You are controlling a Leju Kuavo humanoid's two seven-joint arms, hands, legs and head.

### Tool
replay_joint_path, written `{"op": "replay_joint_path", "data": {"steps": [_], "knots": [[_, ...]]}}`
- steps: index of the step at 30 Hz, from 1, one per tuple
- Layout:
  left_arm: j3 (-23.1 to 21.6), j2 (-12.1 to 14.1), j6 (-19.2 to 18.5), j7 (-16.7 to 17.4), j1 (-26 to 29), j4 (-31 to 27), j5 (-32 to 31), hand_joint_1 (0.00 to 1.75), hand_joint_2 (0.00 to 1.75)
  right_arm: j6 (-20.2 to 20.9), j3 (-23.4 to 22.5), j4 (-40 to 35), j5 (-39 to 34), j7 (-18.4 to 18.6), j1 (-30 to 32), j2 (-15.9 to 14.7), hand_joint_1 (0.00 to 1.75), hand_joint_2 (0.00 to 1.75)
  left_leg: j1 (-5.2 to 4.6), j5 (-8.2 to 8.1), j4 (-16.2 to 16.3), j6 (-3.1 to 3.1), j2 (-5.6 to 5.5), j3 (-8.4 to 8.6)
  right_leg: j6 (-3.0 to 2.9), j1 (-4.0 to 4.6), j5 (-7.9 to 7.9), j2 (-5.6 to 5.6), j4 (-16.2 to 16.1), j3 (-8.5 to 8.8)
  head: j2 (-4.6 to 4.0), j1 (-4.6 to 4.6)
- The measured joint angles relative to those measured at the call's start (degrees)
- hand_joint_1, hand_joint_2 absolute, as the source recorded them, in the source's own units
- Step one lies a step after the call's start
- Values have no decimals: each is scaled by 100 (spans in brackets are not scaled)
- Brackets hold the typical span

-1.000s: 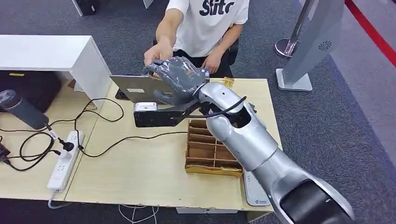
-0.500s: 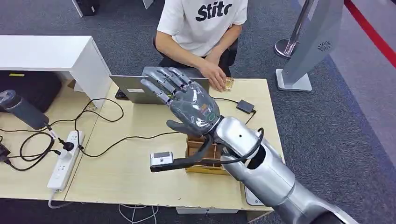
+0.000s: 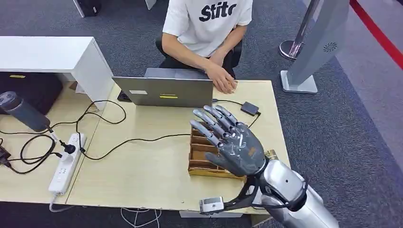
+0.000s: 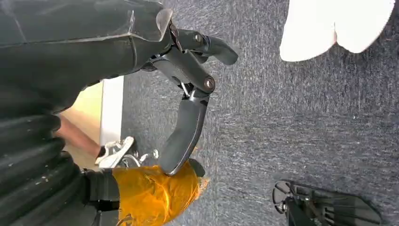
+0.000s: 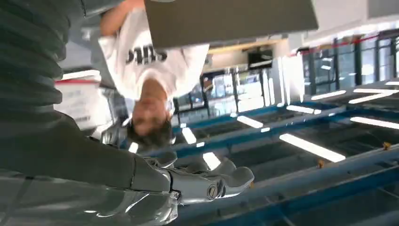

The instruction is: Pass the card to the sensor for recognition and then transmit it.

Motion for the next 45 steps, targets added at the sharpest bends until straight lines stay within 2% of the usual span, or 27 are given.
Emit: {"op": "replay_joint_path", "data": {"steps": [3, 6, 11, 19, 23, 32, 36, 45], "knots": [[63, 4, 15, 17, 10, 0, 80, 0, 175, 100, -240, -48, -628, -447, 428, -218, 0, 175, 1, 0, 0, 0, -2, -2, 0, 0, 0, -4, 0, 1, 0, -2], [107, 24, 24, 28, 12, 0, 146, 0, 175, 68, -495, -59, -762, -631, 864, -389, 0, 175, 1, 0, -1, 0, -2, -2, 0, 1, 0, -3, 0, 1, 0, 2], [177, 41, 41, 57, 13, 0, 240, 0, 175, -55, -835, -100, -463, -612, 1532, -494, 0, 175, 1, -3, -1, 3, -1, -2, 0, 1, -1, -2, 0, 0, 0, 0], [212, 44, 83, 66, 13, 0, 306, 0, 175, -181, -988, -107, -155, -483, 2181, -496, 0, 175, 1, -3, -2, 4, 2, -3, 1, 0, -2, -1, 1, 1, 0, 0], [212, 44, 92, 66, 14, 0, 306, 0, 175, -162, -981, -24, 93, -342, 2294, -384, 0, 175, 1, -3, -2, 4, 1, -2, 1, 1, -2, -2, 1, 2, 0, 0], [212, 35, 111, 66, 11, 0, 317, 0, 175, -103, -751, 604, 742, 237, 2319, 193, 0, 175, 3, -2, -5, 3, 1, -2, 0, 2, -2, -2, 3, 1, 0, 0], [212, 22, 116, 66, 9, 0, 315, 0, 175, -208, -590, 879, 1177, 556, 2275, 414, 0, 175, 3, -2, -5, 3, 2, -2, 0, 2, -2, -2, 3, 1, 0, -2], [212, 15, 122, 66, 8, 0, 306, 0, 175, -241, -448, 1207, 1362, 717, 2183, 667, 0, 175, 2, -2, -4, 3, 1, -2, 0, 1, -2, -1, 2, 2, 0, -2]]}}
